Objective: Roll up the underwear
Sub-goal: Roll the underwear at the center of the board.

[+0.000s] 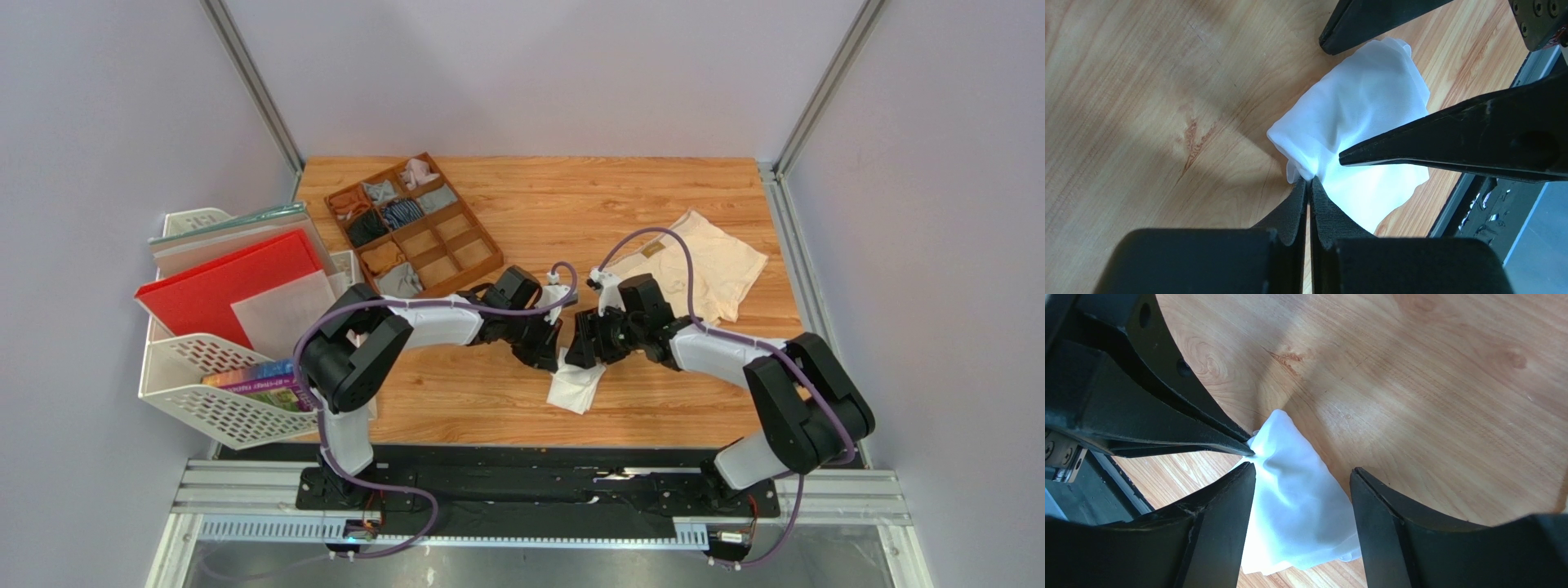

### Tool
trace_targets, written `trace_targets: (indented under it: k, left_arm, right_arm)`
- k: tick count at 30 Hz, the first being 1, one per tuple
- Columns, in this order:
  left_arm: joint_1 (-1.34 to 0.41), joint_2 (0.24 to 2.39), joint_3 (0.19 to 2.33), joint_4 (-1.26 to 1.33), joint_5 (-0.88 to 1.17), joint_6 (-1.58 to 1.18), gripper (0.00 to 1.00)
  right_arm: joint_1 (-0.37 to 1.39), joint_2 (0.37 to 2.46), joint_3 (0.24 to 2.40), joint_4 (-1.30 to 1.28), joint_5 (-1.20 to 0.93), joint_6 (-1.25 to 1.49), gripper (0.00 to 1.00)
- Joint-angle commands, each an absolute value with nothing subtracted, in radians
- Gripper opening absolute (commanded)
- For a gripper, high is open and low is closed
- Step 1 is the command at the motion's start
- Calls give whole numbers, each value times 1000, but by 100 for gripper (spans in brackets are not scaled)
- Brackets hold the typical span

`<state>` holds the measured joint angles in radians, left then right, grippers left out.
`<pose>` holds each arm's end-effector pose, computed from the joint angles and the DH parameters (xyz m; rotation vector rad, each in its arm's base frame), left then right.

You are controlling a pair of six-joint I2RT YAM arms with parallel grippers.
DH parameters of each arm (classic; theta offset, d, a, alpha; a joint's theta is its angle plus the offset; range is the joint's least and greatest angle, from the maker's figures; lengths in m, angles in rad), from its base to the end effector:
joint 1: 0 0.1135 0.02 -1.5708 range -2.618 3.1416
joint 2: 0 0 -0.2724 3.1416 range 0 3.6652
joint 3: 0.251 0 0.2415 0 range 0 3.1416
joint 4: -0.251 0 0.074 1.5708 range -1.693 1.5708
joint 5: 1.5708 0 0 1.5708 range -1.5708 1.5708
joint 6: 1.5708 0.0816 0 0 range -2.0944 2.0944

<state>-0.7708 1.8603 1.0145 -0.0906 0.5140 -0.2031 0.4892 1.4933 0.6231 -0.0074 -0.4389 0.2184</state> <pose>0.2473 -0.2962 0.1224 0.9561 2.4656 -1.0167 0.2397 0.1669 0.1312 -0.5396 2.4619 0.8400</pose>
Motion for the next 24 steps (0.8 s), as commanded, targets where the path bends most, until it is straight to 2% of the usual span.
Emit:
trace_targets:
  k: [1,17,20,24]
  left_arm:
    - [-775,1847,1026,-178,449,-124,0]
    - [-772,1827,1026,-186,405,-133,0]
    - [-772,1812,1022,-178,403,-144,0]
    - [-772,1798,1009,-164,403,-155,0]
  right_arm:
    - [485,1512,676,-110,-469,193,63]
    - [485,1536,712,-262,-496,212,56]
    - [488,1534,710,-287,-485,222,51]
    - [491,1534,706,-288,-471,242,38]
